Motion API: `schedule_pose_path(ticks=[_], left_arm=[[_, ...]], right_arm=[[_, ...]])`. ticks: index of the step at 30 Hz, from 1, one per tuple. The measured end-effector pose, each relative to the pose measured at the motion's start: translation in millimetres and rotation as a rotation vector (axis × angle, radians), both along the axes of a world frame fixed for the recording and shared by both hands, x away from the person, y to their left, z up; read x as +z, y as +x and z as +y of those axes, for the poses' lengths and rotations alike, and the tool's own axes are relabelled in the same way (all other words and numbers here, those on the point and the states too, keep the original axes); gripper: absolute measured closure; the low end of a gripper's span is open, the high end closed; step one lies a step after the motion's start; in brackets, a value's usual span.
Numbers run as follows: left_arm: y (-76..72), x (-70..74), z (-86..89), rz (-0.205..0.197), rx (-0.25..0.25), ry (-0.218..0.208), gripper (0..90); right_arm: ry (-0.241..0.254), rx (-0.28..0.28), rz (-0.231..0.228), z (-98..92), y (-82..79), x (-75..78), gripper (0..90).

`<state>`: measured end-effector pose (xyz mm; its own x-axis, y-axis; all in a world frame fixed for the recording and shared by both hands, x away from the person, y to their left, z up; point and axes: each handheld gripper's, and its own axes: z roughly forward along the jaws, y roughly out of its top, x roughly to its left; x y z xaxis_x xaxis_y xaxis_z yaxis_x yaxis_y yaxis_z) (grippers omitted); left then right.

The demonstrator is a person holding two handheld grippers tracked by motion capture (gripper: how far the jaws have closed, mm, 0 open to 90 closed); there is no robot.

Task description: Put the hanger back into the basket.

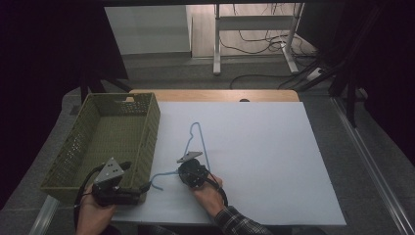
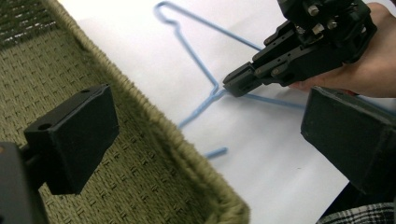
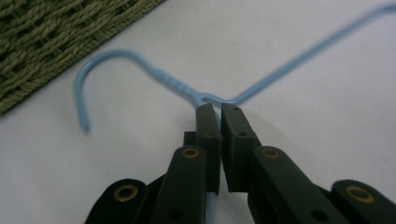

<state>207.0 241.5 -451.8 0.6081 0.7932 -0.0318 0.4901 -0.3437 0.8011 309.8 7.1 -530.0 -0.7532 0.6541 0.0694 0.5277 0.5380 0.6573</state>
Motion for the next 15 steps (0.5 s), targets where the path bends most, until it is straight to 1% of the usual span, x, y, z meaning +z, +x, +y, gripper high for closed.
schedule_pose_path(ticks=[1, 2, 4, 5, 6, 7, 10, 11, 12, 13, 15], left_arm=[[-2.4, 3.5, -3.0, -0.009, -0.010, -0.007, 4.0], [-2.4, 3.5, -3.0, -0.009, -0.010, -0.007, 3.9], [-6.5, 8.1, -9.5, -0.022, -0.039, -0.010, 3.6], [-6.5, 8.1, -9.5, -0.022, -0.039, -0.010, 3.4], [-8.9, 10.0, -14.8, -0.026, -0.060, -0.004, 3.2], [-8.9, 10.0, -14.8, -0.026, -0.060, -0.004, 2.9], [-12.4, 12.5, -22.3, -0.031, -0.099, 0.001, 2.0], [-14.1, 14.2, -24.9, -0.032, -0.121, -0.026, 2.5], [-14.1, 14.2, -24.9, -0.032, -0.121, -0.026, 2.5], [-15.6, 15.8, -27.1, -0.031, -0.134, -0.044, 2.9], [-16.6, 16.4, -28.3, -0.034, -0.136, -0.045, 3.6]], right_arm=[[0.007, -0.007, 0.001, -1.7, 0.5, 2.1, 86.6], [0.007, -0.007, 0.001, -1.7, 0.5, 2.1, 86.6], [0.022, -0.008, 0.002, -3.6, 1.8, 6.8, 86.6], [0.025, -0.009, 0.002, -4.0, 2.1, 8.7, 86.7], [0.030, -0.010, -0.001, -4.5, 2.2, 10.6, 86.6], [0.033, -0.010, -0.002, -5.1, 2.3, 12.6, 86.7], [0.044, -0.012, -0.002, -7.2, 2.4, 16.8, 86.7], [0.053, -0.014, -0.002, -9.8, 2.5, 21.0, 86.7], [0.058, -0.016, -0.005, -11.1, 2.7, 22.9, 86.7], [0.065, -0.014, 0.001, -12.6, 3.0, 25.2, 86.7], [0.075, -0.018, 0.005, -14.1, 3.2, 27.2, 86.7]])
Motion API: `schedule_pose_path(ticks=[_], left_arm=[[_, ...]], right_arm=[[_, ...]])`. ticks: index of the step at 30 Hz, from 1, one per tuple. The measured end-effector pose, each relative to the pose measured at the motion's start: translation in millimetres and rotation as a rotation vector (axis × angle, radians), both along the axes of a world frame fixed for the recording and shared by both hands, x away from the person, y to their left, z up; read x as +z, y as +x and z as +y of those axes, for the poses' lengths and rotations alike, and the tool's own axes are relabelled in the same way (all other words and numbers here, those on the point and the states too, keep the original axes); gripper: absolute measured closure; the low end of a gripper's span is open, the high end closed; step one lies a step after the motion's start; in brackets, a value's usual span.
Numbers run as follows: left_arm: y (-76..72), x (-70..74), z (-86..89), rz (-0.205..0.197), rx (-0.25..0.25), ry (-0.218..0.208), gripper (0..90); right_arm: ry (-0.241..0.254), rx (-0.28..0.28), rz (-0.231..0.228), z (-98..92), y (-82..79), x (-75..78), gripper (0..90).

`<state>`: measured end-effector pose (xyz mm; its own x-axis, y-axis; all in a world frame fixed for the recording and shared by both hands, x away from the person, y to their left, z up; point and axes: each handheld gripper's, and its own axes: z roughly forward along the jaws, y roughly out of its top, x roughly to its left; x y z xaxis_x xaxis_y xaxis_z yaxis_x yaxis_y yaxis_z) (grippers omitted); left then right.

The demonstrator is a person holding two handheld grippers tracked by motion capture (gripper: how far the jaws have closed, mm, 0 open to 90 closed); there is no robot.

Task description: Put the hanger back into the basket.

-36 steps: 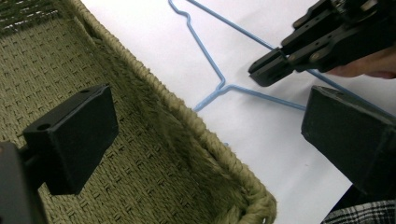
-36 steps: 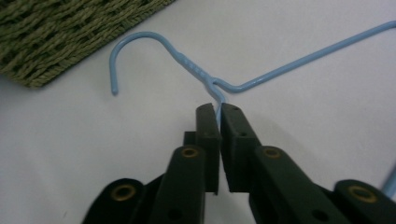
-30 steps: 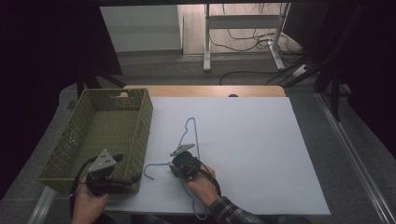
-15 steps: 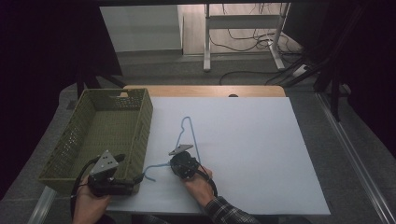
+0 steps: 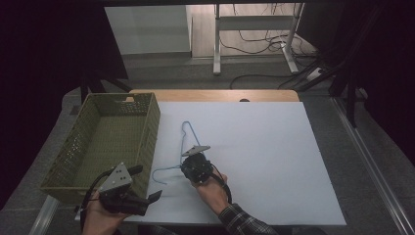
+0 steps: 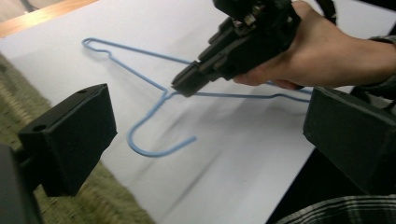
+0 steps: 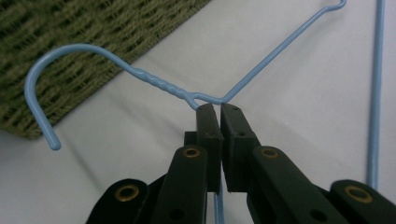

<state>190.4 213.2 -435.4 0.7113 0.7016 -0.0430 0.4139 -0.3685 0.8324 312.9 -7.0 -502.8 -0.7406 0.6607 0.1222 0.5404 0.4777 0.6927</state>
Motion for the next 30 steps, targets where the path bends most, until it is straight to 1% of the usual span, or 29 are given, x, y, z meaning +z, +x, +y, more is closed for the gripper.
schedule_pose_path(ticks=[1, 2, 3, 5, 6, 7, 8, 9, 10, 11, 12, 13, 14, 15, 16, 17, 18, 19, 20, 21, 22, 23, 24, 26, 27, 28, 29, 30], left_arm=[[-1.1, 0.1, -1.4, -0.003, -0.002, -0.003, 4.3], [-2.5, 0.3, -2.6, -0.007, -0.006, 0.001, 8.2], [-4.4, 0.4, -4.0, -0.013, -0.008, 0.001, 8.2], [-8.3, 0.5, -6.7, -0.022, -0.013, -0.001, 21.5], [-12.0, -0.3, -9.6, -0.013, -0.023, -0.022, 28.5], [-12.0, -0.3, -9.6, -0.013, -0.023, -0.022, 38.0], [-12.7, -1.5, -11.5, 0.009, -0.031, -0.026, 47.0], [-11.3, -7.6, -17.8, 0.069, -0.031, -0.008, 55.1], [-11.3, -7.6, -17.8, 0.069, -0.031, -0.008, 63.7], [-9.6, -12.3, -21.7, 0.103, -0.036, 0.009, 63.7], [-8.1, -17.2, -26.3, 0.130, -0.024, 0.033, 73.5], [-6.4, -22.2, -30.5, 0.153, -0.011, 0.060, 73.5], [-4.0, -26.6, -34.2, 0.170, 0.006, 0.084, 77.3], [2.9, -32.7, -38.8, 0.186, 0.053, 0.105, 79.7], [7.3, -34.0, -40.3, 0.196, 0.073, 0.098, 81.2], [11.4, -34.3, -41.3, 0.197, 0.093, 0.091, 81.4], [15.2, -34.3, -42.4, 0.194, 0.113, 0.090, 81.9], [15.2, -34.3, -42.4, 0.194, 0.113, 0.090, 82.0], [22.3, -34.4, -44.3, 0.193, 0.158, 0.099, 82.1], [22.3, -34.4, -44.3, 0.193, 0.158, 0.099, 82.1], [25.3, -34.6, -45.0, 0.192, 0.182, 0.106, 82.1], [29.9, -34.6, -44.3, 0.180, 0.201, 0.099, 82.1], [29.9, -34.6, -44.3, 0.180, 0.201, 0.099, 82.3], [31.7, -32.5, -43.3, 0.167, 0.200, 0.077, 83.1], [32.5, -31.5, -43.2, 0.159, 0.199, 0.073, 83.8], [32.5, -31.5, -43.2, 0.159, 0.199, 0.073, 83.8], [33.1, -31.8, -42.7, 0.162, 0.199, 0.060, 83.8], [33.5, -31.9, -42.5, 0.162, 0.199, 0.059, 83.8]], right_arm=[[0.006, 0.001, 0.000, -1.8, 0.5, 2.0, 86.8], [0.018, 0.003, 0.003, -5.5, 1.5, 5.7, 86.8], [0.018, 0.003, 0.003, -5.5, 1.5, 5.7, 86.8], [0.034, 0.001, 0.010, -10.5, 3.4, 10.3, 86.8], [0.036, 0.003, 0.014, -12.1, 4.4, 11.5, 86.7], [0.036, 0.003, 0.014, -12.1, 4.4, 11.5, 86.7], [0.042, -0.001, 0.019, -14.4, 5.2, 13.8, 86.8], [0.046, -0.003, 0.023, -15.4, 5.4, 14.7, 86.7], [0.047, -0.002, 0.023, -16.3, 5.7, 15.5, 86.7], [0.047, -0.002, 0.023, -16.3, 5.7, 15.5, 86.7], [0.051, -0.002, 0.026, -18.4, 5.8, 16.9, 86.7], [0.051, -0.002, 0.026, -18.4, 5.8, 16.9, 86.7], [0.053, -0.003, 0.027, -19.8, 5.8, 17.7, 86.7], [0.059, -0.003, 0.032, -22.7, 5.9, 18.8, 86.7], [0.062, -0.004, 0.035, -24.2, 5.9, 19.3, 86.7], [0.063, -0.003, 0.037, -25.5, 5.7, 19.8, 86.7], [0.062, -0.003, 0.039, -26.8, 5.4, 20.4, 86.7], [0.062, -0.003, 0.039, -26.8, 5.4, 20.4, 86.7], [0.064, -0.002, 0.039, -29.9, 4.5, 21.1, 86.7], [0.064, -0.002, 0.039, -29.9, 4.5, 21.1, 86.7], [0.067, -0.001, 0.045, -32.6, 3.7, 21.2, 86.7], [0.066, 0.000, 0.043, -33.8, 3.3, 20.9, 86.6], [0.067, 0.000, 0.045, -34.6, 3.0, 20.6, 86.6], [0.069, 0.002, 0.046, -35.2, 3.1, 20.1, 86.6], [0.068, 0.008, 0.057, -35.2, 3.6, 18.9, 85.7], [0.069, 0.007, 0.050, -35.5, 3.5, 19.7, 85.3], [0.069, 0.007, 0.050, -35.5, 3.5, 19.7, 85.3], [0.060, 0.009, 0.046, -35.9, 3.3, 21.2, 80.1]])
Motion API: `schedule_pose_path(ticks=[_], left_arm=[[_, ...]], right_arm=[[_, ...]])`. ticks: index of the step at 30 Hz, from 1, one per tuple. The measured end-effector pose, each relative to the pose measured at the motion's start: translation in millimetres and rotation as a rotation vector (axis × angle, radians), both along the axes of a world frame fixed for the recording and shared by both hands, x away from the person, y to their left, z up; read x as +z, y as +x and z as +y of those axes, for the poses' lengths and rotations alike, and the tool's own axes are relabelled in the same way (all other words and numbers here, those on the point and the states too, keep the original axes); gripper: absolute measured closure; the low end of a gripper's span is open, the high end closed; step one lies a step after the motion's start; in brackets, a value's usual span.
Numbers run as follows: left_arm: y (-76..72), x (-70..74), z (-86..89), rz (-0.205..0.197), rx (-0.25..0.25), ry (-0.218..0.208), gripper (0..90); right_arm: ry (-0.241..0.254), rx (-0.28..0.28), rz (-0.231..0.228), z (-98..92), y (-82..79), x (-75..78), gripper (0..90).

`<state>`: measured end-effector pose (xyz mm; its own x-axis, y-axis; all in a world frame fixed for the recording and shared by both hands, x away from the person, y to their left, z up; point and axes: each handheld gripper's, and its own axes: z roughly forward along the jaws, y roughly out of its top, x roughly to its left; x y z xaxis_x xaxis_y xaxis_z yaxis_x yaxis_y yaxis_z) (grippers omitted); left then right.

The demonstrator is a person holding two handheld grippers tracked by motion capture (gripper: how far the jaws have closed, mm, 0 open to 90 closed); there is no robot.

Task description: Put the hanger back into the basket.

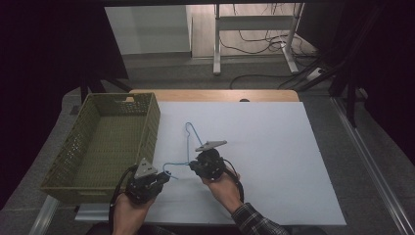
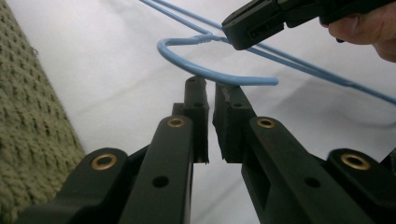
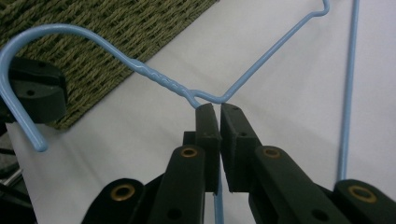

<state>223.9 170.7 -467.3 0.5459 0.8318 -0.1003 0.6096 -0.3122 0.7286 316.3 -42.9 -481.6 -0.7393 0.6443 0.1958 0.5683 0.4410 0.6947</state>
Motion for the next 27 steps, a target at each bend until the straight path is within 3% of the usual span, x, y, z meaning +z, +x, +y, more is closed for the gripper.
schedule_pose_path(ticks=[3, 7, 8, 9, 13, 16, 19, 23, 24, 25, 27], left_arm=[[-0.1, 0.7, 0.0, -0.004, -0.002, 0.001, 83.5], [-0.2, 1.3, -1.0, -0.009, -0.006, 0.000, 81.7], [-0.3, 1.3, -1.3, -0.011, -0.008, 0.001, 81.1], [-0.6, 0.9, -2.1, -0.010, -0.011, 0.004, 80.5], [-0.1, -0.7, -2.4, -0.003, -0.020, -0.018, 73.1], [-1.4, 0.0, -3.9, -0.014, -0.040, -0.046, 67.5], [-0.1, 0.7, -7.6, -0.025, -0.068, -0.084, 52.2], [7.8, 11.7, -14.6, -0.067, -0.107, -0.146, 49.7], [14.0, 20.8, -17.8, -0.097, -0.114, -0.169, 49.7], [14.0, 20.8, -17.8, -0.097, -0.114, -0.169, 50.5], [21.6, 28.9, -20.4, -0.119, -0.124, -0.197, 53.1]], right_arm=[[-0.071, 0.011, -0.024, -3.1, -4.3, 6.0, 69.9], [-0.108, 0.032, -0.005, -1.8, -6.4, -1.1, 68.9], [-0.141, 0.040, -0.008, 0.8, -7.0, -8.1, 80.9], [-0.136, 0.040, -0.006, 1.3, -7.7, -10.2, 85.1], [-0.145, 0.031, -0.021, 0.8, -9.9, -9.0, 86.3], [-0.111, 0.024, -0.027, -4.9, -10.4, -0.1, 86.6], [-0.062, 0.016, -0.043, -15.9, -9.4, 17.0, 86.8], [-0.034, 0.031, -0.039, -25.3, -12.7, 33.0, 86.7], [-0.022, 0.037, -0.034, -28.1, -13.6, 36.2, 86.7], [-0.022, 0.037, -0.034, -28.1, -13.6, 36.2, 86.7], [0.014, 0.046, -0.011, -36.2, -15.2, 44.0, 86.6]])
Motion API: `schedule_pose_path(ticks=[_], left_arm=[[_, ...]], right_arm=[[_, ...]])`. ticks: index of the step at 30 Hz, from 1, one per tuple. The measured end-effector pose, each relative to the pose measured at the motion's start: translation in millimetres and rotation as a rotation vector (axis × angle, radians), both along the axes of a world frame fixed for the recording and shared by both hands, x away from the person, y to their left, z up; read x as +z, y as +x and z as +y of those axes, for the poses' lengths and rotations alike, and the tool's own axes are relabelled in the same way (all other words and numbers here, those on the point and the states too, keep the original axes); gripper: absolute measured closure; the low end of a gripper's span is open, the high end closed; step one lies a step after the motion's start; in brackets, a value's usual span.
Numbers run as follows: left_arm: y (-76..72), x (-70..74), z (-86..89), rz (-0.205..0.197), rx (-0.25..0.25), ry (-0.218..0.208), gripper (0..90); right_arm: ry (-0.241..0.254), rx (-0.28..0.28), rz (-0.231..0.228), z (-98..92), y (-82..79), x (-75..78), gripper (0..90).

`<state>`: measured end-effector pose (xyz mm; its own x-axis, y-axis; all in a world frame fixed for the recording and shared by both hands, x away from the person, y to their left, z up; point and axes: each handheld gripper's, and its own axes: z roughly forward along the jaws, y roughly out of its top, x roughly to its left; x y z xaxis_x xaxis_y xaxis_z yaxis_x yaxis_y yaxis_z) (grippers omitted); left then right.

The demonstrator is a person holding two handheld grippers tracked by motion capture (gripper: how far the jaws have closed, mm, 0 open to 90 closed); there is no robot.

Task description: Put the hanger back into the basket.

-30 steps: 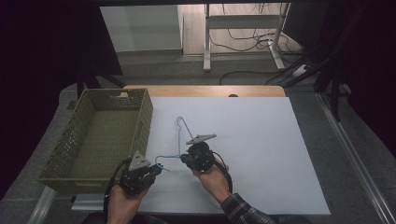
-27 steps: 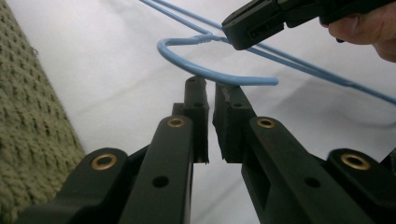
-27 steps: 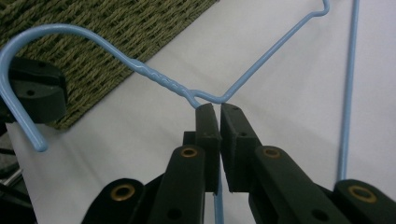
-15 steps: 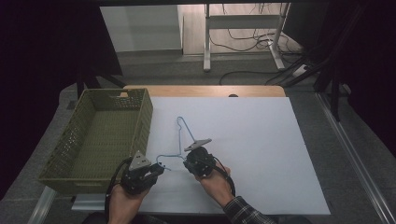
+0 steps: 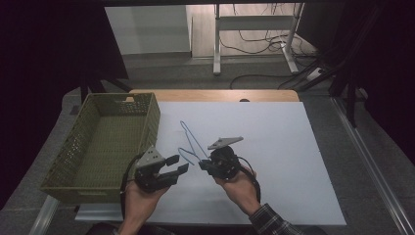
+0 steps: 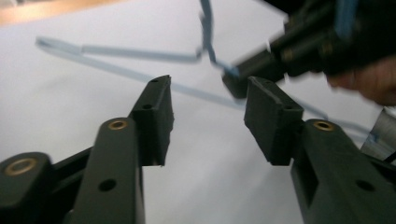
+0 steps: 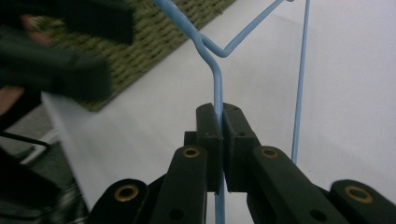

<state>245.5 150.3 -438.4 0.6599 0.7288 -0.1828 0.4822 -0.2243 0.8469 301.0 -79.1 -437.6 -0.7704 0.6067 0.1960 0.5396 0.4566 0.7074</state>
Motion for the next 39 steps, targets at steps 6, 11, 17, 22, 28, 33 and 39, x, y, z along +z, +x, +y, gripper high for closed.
schedule_pose_path(ticks=[6, 11, 17, 22, 28, 33, 39], left_arm=[[20.2, 14.5, -15.4, -0.053, -0.082, -0.058, 60.0], [22.1, 19.1, -22.8, -0.097, -0.103, -0.004, 84.8], [24.6, 30.4, -34.5, -0.120, -0.100, 0.061, 85.4], [30.6, 41.1, -44.9, -0.100, -0.085, 0.093, 85.4], [35.1, 43.5, -53.1, -0.093, -0.118, 0.140, 84.1], [39.4, 47.4, -37.1, -0.075, -0.158, 0.115, 62.5], [40.0, 50.1, -26.5, -0.062, -0.234, 0.194, 43.9]], right_arm=[[0.035, 0.026, 0.029, -10.4, -3.1, 9.3, 86.6], [0.039, 0.043, 0.049, -13.5, -2.9, 9.3, 86.1], [-0.040, 0.012, -0.014, -17.7, -1.3, 17.7, 70.8], [-0.123, -0.024, -0.122, -19.4, -7.4, 25.4, 71.2], [-0.166, -0.003, -0.180, -16.7, -12.7, 21.6, 86.4], [-0.125, 0.035, -0.121, -26.7, -11.7, 23.5, 86.8], [-0.071, 0.080, -0.048, -47.2, -11.0, 33.2, 86.7]])
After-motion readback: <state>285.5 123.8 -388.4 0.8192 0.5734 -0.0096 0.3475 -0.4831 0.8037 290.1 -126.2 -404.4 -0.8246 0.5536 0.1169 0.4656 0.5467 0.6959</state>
